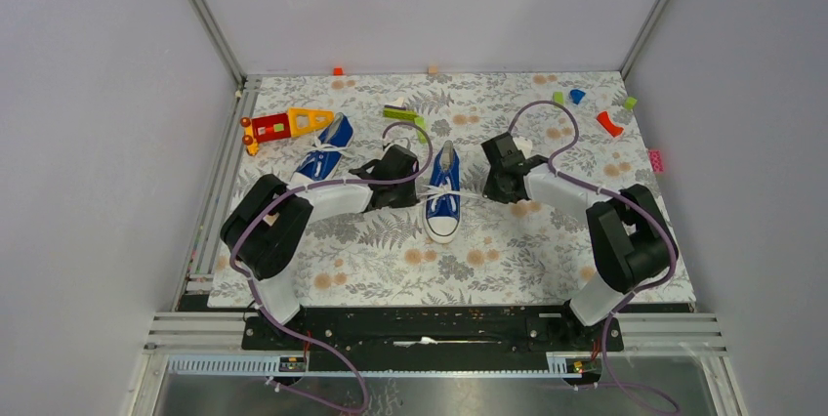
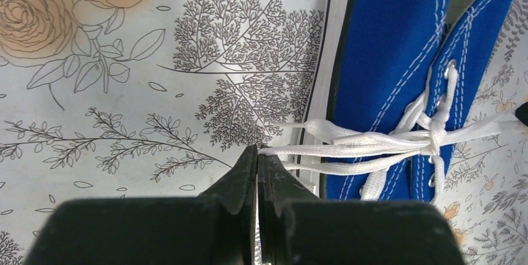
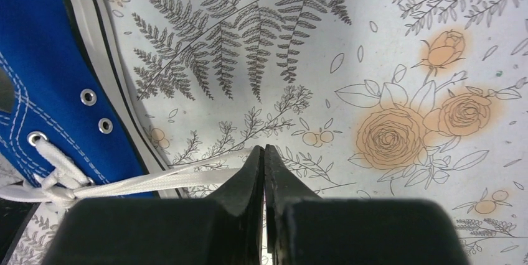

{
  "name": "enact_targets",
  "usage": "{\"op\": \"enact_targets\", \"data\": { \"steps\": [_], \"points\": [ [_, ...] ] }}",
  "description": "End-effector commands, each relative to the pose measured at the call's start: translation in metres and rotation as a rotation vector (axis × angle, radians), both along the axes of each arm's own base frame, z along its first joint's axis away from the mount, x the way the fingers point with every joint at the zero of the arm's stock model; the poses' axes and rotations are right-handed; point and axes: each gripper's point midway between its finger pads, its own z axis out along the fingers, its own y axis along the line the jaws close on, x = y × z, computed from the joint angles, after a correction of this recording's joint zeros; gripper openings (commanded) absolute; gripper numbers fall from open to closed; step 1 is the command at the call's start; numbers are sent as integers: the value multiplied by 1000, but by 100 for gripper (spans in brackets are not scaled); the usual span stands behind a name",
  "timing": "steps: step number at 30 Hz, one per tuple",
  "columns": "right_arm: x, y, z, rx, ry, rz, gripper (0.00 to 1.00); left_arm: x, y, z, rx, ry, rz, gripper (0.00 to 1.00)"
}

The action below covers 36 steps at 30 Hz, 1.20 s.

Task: Tie the shoes

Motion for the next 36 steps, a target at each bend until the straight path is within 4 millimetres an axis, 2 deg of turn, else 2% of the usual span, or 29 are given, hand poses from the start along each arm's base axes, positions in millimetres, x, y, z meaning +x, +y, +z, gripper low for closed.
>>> {"op": "enact_targets", "data": {
  "steps": [1,14,25,27,29,30,31,33,35,36],
  "points": [
    [1,-30,3,-147,-1,-82,0,13,23,-3,64,-27,131,0],
    [-1,-36,0,-186,0,-102,0,15,35,-4,94,-43,195,0],
    [-2,-38,-2,-196,7,-105,0,15,32,-5,91,-36,179,0],
    [0,-33,-2,-178,10,-74,0,15,28,-5,84,-32,160,0],
    [4,-16,2,-121,6,11,1,15,20,1,59,-43,110,0],
    [8,-5,9,-75,-1,59,8,16,17,8,45,-59,90,3],
    [8,9,17,-14,-3,112,18,17,16,18,31,-87,80,14],
    [13,31,42,81,-61,202,42,18,17,47,-4,-159,69,46],
    [17,36,74,137,-164,221,63,16,22,77,-29,-242,75,78],
    [19,37,88,149,-214,233,68,15,24,93,-39,-283,71,95]
  ]
}}
